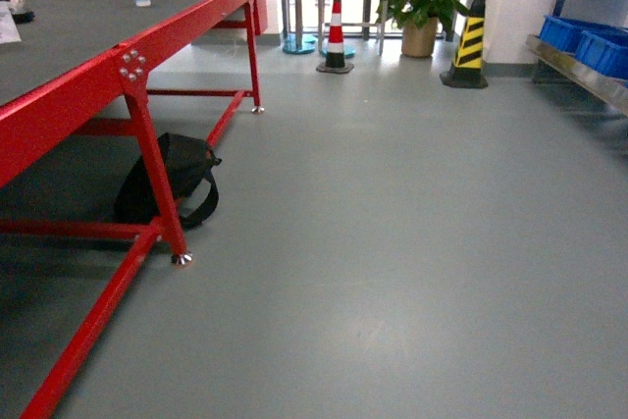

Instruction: Sort blue parts and orange caps into right shelf containers

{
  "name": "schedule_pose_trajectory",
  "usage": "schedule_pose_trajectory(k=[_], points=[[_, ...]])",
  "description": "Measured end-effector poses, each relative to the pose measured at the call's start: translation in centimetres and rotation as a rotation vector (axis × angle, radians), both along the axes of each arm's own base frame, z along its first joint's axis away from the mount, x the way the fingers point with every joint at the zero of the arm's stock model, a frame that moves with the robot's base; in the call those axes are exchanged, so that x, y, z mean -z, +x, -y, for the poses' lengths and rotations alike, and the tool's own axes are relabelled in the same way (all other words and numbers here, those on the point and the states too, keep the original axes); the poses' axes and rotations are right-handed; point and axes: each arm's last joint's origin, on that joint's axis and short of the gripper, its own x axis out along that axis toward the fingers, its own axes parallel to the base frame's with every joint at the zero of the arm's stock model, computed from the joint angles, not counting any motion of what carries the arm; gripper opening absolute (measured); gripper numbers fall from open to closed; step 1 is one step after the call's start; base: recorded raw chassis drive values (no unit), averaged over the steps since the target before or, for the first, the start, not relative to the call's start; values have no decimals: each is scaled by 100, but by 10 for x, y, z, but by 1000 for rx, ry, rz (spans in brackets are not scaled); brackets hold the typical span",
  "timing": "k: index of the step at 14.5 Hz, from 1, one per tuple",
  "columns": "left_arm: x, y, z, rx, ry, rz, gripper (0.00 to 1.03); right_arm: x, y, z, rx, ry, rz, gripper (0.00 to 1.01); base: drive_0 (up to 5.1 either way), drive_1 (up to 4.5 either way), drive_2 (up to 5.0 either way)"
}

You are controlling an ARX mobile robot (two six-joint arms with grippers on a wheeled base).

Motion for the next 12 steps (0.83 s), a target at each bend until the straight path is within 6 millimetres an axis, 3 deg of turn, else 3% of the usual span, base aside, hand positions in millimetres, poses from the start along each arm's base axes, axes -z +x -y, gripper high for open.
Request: schedule_pose_trajectory(k=[12], points=[[0,0,0,0,0,-2,47,0,0,0,1,0,-5,44,-6,419,-432]])
